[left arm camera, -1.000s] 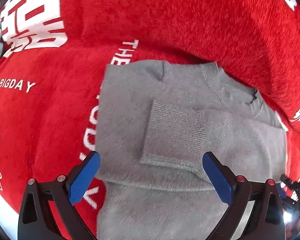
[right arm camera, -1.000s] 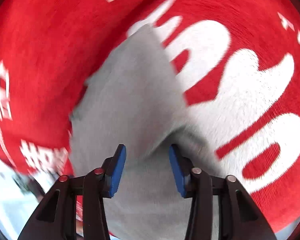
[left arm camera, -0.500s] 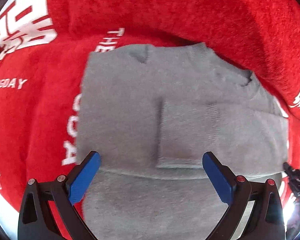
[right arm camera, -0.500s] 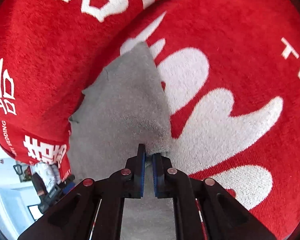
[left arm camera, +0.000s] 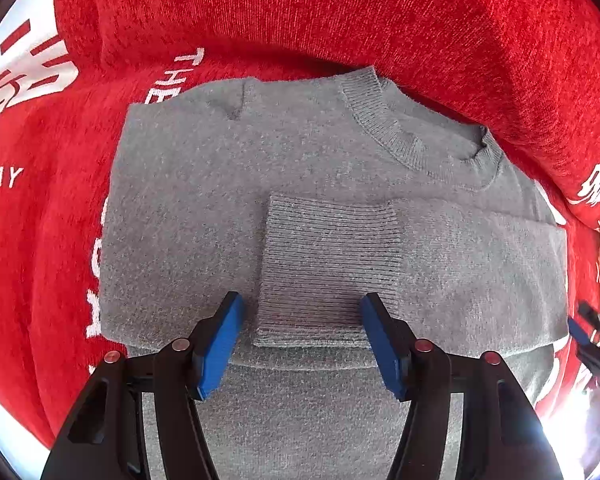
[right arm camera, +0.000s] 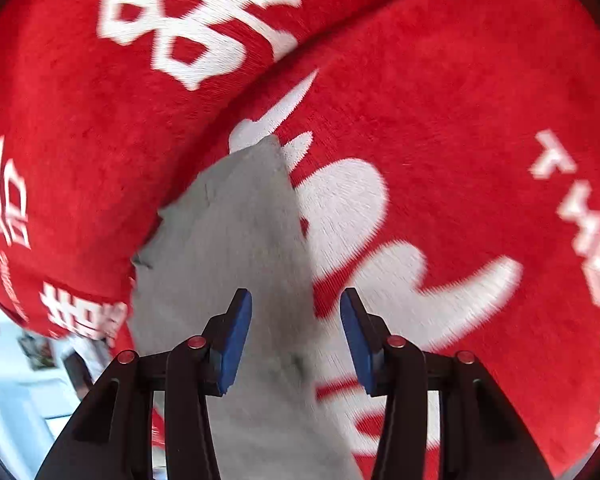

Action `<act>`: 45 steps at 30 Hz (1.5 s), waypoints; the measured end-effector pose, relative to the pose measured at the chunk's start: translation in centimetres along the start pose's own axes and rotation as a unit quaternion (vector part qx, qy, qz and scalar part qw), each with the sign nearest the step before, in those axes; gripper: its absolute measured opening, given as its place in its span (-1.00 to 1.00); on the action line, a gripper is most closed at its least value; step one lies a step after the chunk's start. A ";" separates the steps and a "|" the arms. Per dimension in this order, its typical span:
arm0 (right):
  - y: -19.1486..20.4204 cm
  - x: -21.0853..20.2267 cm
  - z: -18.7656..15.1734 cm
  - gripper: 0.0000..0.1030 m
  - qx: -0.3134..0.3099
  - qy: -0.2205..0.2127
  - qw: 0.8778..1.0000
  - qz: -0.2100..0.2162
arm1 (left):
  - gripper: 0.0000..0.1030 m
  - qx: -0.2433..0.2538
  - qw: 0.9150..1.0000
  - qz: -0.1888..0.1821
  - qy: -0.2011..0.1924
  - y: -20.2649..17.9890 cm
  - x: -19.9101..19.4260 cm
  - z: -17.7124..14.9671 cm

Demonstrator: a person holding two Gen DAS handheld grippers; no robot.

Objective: Fold small clothes

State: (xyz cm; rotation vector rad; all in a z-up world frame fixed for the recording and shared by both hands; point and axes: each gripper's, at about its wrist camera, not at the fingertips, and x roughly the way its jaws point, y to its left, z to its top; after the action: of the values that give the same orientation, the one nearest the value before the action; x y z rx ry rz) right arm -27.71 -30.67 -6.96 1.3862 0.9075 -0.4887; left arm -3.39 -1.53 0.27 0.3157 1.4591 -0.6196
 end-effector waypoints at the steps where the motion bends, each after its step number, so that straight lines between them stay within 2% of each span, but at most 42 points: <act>1: 0.1 0.8 0.2 -0.25 0.003 0.015 1.000 0.004 | -0.15 0.001 1.000 -0.001 -0.002 0.0 -0.1 -0.2; 2: 0.8 1.4 0.2 -0.75 -0.012 0.026 1.000 -0.008 | -0.27 0.002 1.000 0.002 -0.003 0.0 -0.2 -0.3; 4: 2.9 0.7 -0.2 -0.76 -0.080 0.012 0.996 -0.039 | -0.57 -0.002 1.000 0.002 -0.010 -0.1 -0.7 -0.7; 5: 3.7 0.2 -0.5 -0.77 -0.108 0.005 0.993 -0.051 | -0.65 -0.004 1.000 0.001 -0.011 0.1 -0.9 -0.9; 7: 4.6 -0.3 -0.8 -0.77 -0.150 -0.004 0.985 -0.090 | -0.65 -0.001 1.000 -0.001 -0.019 0.3 -1.5 -1.9; 8: 4.6 0.1 -0.8 -0.77 -0.162 0.003 0.981 -0.107 | -0.77 0.004 1.000 0.003 -0.017 0.3 -1.4 -2.3; 9: 4.3 0.7 -0.7 -0.77 -0.166 0.012 0.979 -0.121 | -0.77 0.008 1.000 0.005 -0.014 0.1 -1.4 -2.6; 13: 3.9 1.1 -0.9 -0.75 -0.155 0.005 0.978 -0.139 | -0.77 0.029 0.999 0.015 -0.023 -0.7 -1.9 -3.9; 15: 4.1 0.4 -1.5 -0.54 -0.149 -0.006 0.975 -0.163 | -0.77 0.039 0.999 0.022 -0.022 -1.0 -2.3 -4.2; 17: 4.2 -0.7 -2.2 -0.48 -0.142 -0.019 0.974 -0.174 | -0.77 0.045 0.998 0.030 -0.022 -1.1 -2.7 -4.4; 20: 4.3 -2.3 -3.1 -0.48 -0.137 -0.031 0.973 -0.185 | -0.77 0.042 0.998 0.041 -0.017 -1.0 -3.8 -4.2; 25: 5.4 -3.6 -4.8 -0.48 -0.149 -0.032 0.972 -0.177 | -0.77 0.038 0.998 0.052 -0.013 0.3 -5.6 -5.2; 33: 7.7 -1.2 -5.6 -0.48 -0.187 -0.017 0.963 -0.192 | -0.76 0.038 0.997 0.074 -0.002 -1.0 -4.9 -4.7; 38: 5.8 -1.6 -5.4 -0.48 -0.133 -0.030 0.970 -0.201 | -0.76 0.021 0.997 0.072 0.011 -1.3 -4.4 -5.0; 40: 5.0 -1.4 -5.1 -0.48 -0.130 -0.018 0.969 -0.209 | -0.76 0.018 0.997 0.074 0.015 -1.4 -4.2 -5.2; 42: 4.5 -0.4 -4.7 -0.48 -0.147 -0.003 0.963 -0.227 | -0.76 0.017 0.997 0.076 0.017 -1.6 -4.1 -5.4; 43: 4.4 -0.2 -4.7 -0.44 -0.156 0.000 0.960 -0.233 | -0.76 0.017 0.997 0.079 0.019 -1.7 -4.0 -5.5; 44: 4.4 -0.2 -4.6 -0.27 -0.162 -0.002 0.957 -0.240 | -0.76 0.017 0.996 0.081 0.020 -1.9 -3.9 -5.7; 45: 4.4 -0.4 -4.7 -0.19 -0.163 -0.003 0.956 -0.244 | -0.76 0.018 0.996 0.082 0.022 -2.2 -3.9 -5.8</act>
State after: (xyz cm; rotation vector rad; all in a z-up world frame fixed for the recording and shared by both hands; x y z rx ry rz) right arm -25.79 -25.53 -3.63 0.8558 1.2713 -0.6772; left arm -9.38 0.73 3.79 0.4751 1.4495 -0.5091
